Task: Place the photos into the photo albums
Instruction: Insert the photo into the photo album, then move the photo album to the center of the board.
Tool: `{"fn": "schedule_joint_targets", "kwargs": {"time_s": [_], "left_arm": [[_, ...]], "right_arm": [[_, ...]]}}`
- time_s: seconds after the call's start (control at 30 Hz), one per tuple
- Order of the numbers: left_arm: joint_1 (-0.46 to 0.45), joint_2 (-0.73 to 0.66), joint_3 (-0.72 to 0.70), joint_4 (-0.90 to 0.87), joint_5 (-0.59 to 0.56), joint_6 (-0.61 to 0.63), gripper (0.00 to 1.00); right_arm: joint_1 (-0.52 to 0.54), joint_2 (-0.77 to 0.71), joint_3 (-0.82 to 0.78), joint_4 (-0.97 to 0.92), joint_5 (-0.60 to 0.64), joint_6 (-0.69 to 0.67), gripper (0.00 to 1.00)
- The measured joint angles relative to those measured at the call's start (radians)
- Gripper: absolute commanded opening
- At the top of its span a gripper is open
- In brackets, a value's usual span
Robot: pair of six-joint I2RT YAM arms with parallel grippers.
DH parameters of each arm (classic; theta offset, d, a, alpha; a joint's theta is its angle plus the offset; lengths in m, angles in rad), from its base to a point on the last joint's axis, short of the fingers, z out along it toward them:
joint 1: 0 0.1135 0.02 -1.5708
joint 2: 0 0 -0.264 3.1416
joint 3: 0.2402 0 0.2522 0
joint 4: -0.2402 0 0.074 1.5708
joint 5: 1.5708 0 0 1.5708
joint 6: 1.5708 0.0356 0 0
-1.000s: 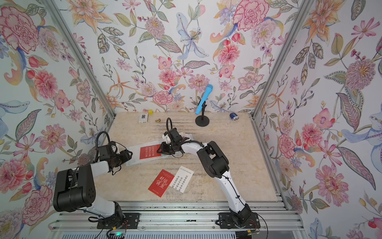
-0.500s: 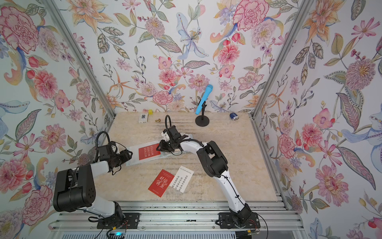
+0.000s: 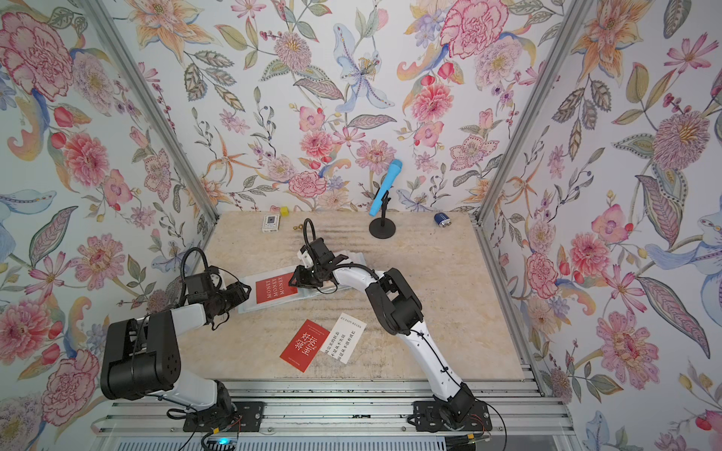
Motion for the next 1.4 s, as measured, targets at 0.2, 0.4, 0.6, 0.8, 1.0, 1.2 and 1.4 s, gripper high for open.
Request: {"fn": "schedule_joint_targets", "kwargs": {"time_s": [0.2,0.4,0.6,0.8,1.0,1.2,1.4], "left_arm": [[0.000,0.004,0.000,0.001,0.006,-0.003,0.64],[0.000,0.005,0.000,0.012,0.008,-0.008,0.64],[0.000,0.005,0.000,0.016,0.007,-0.011,0.64],[0.000,0.032,0.000,0.024,0.007,-0.011,0.64],[0.000,0.072,0.007,0.080,0.016,-0.011,0.64],[-0.027,0.134,0.045,0.133,0.034,-0.019,0.64],[-0.089,0.187,0.085,0.174,0.033,-0.045,0.64]], "right_arm": [[0.001,0.001,0.022,-0.056,0.033,-0.041,0.34],[-0.008,0.001,0.077,-0.150,0.128,-0.116,0.34],[-0.014,0.039,0.173,-0.220,0.179,-0.159,0.34],[-0.018,0.123,0.283,-0.258,0.199,-0.192,0.34],[-0.021,0.122,0.279,-0.258,0.224,-0.208,0.34],[-0.023,0.052,0.163,-0.225,0.300,-0.222,0.33],[-0.047,-0.042,0.010,-0.201,0.371,-0.225,0.32]]}}
